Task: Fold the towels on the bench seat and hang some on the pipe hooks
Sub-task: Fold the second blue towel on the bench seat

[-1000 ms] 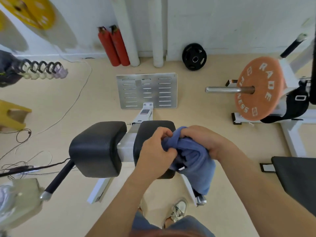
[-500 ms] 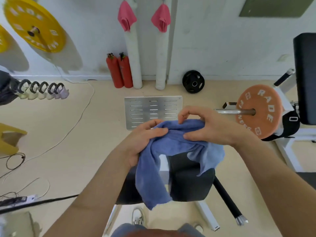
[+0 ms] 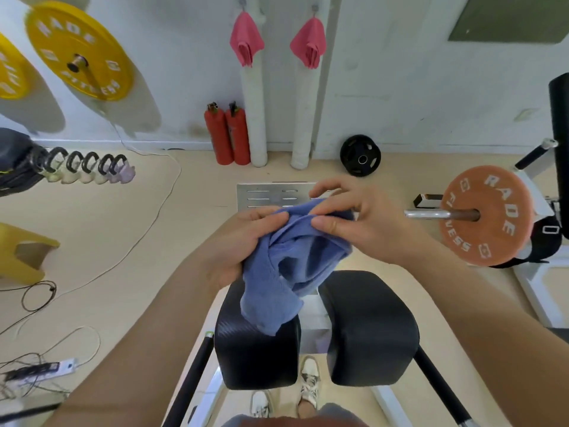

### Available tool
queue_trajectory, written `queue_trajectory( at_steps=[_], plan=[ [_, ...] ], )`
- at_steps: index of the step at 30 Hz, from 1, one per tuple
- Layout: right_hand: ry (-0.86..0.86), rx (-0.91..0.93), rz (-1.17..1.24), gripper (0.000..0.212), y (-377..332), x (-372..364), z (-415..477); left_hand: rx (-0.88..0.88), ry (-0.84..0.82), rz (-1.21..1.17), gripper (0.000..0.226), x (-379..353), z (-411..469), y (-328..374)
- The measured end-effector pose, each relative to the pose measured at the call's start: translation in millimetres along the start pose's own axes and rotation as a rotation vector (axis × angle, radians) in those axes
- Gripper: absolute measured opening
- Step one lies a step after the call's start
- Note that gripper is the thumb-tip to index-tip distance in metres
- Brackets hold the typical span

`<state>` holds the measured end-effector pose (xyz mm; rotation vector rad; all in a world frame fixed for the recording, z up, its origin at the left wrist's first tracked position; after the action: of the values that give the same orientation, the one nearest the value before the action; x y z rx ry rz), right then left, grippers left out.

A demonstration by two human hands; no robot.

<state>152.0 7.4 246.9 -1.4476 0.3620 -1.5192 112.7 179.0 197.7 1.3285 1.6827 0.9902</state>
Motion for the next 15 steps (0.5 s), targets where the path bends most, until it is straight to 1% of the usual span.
queue_trajectory(
  at_steps=[2, 3, 5, 6, 7, 8, 9, 10, 11, 12, 13, 15],
  plan=[
    [0.026, -0.090, 0.111, 0.014, 6, 4, 9, -0.116, 0.046, 0.121, 0.021, -1, 3, 10],
    [0.051, -0.139, 0.193, 0.017, 8, 7, 14, -0.204, 0.094, 0.235, 0.025, -2, 5, 15],
    [0.075, -0.243, 0.353, 0.018, 12, 12, 24, -0.462, 0.286, 0.508, 0.037, -3, 9, 31],
    [0.066, -0.263, 0.374, 0.018, 14, 12, 30, -0.575, 0.370, 0.570, 0.039, -5, 10, 38],
    [0.052, -0.253, 0.359, 0.016, 13, 12, 35, -0.625, 0.369, 0.541, 0.034, -9, 10, 43],
    [0.039, -0.234, 0.345, 0.015, 12, 12, 41, -0.592, 0.272, 0.454, 0.023, -19, 9, 48],
    [0.034, -0.214, 0.343, 0.015, 10, 11, 47, -0.531, 0.158, 0.427, 0.021, -29, 10, 48],
    [0.038, -0.202, 0.362, 0.015, 6, 12, 52, -0.488, 0.080, 0.425, 0.027, -40, 11, 48],
    [0.045, -0.196, 0.387, 0.016, 4, 13, 58, -0.489, 0.078, 0.492, 0.026, -45, 14, 46],
    [0.037, -0.194, 0.410, 0.017, 3, 15, 64, -0.503, 0.129, 0.530, 0.021, -47, 19, 46],
    [0.003, -0.196, 0.426, 0.017, 2, 16, 70, -0.534, 0.223, 0.571, 0.018, -43, 26, 47],
    [-0.154, -0.233, 0.447, 0.009, 8, 16, 77, -0.524, 0.338, 0.525, 0.016, -33, 35, 50]
  ],
)
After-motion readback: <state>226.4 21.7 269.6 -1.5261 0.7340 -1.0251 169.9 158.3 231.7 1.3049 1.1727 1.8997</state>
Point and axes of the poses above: each hand's wrist, its own z-axis towards the middle knuckle, its own x-axis out of the back of the hand, y = z × x, the point moved 4 cm from there along z, towards the middle knuckle, and after that the axes turned 15 degrees about y, right-handed, at the moved point
